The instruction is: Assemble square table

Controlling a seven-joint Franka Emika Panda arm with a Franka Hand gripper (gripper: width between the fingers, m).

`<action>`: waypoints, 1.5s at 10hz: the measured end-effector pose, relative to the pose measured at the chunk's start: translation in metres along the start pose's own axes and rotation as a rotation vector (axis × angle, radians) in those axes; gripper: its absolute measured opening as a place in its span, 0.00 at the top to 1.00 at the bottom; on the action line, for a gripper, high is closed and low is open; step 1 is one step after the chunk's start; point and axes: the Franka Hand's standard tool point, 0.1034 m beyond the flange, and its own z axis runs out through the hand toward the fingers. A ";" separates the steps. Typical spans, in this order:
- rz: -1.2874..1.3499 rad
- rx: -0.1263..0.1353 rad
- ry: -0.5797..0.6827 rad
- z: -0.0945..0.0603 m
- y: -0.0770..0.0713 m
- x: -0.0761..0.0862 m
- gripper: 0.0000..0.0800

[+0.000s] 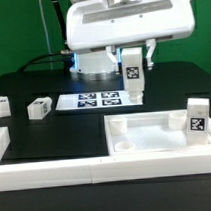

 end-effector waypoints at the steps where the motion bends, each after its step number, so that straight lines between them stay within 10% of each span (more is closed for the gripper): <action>1: 0.004 -0.002 -0.005 0.001 0.001 -0.002 0.64; 5: -0.045 -0.027 0.032 0.012 0.018 -0.009 0.64; 10: -0.050 -0.025 0.061 0.036 0.022 0.030 0.64; 15: -0.050 -0.033 0.029 0.056 0.026 0.013 0.64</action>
Offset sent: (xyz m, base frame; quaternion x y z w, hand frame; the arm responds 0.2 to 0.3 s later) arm 0.0000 0.0000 0.0000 0.0000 0.0000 0.0000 1.0000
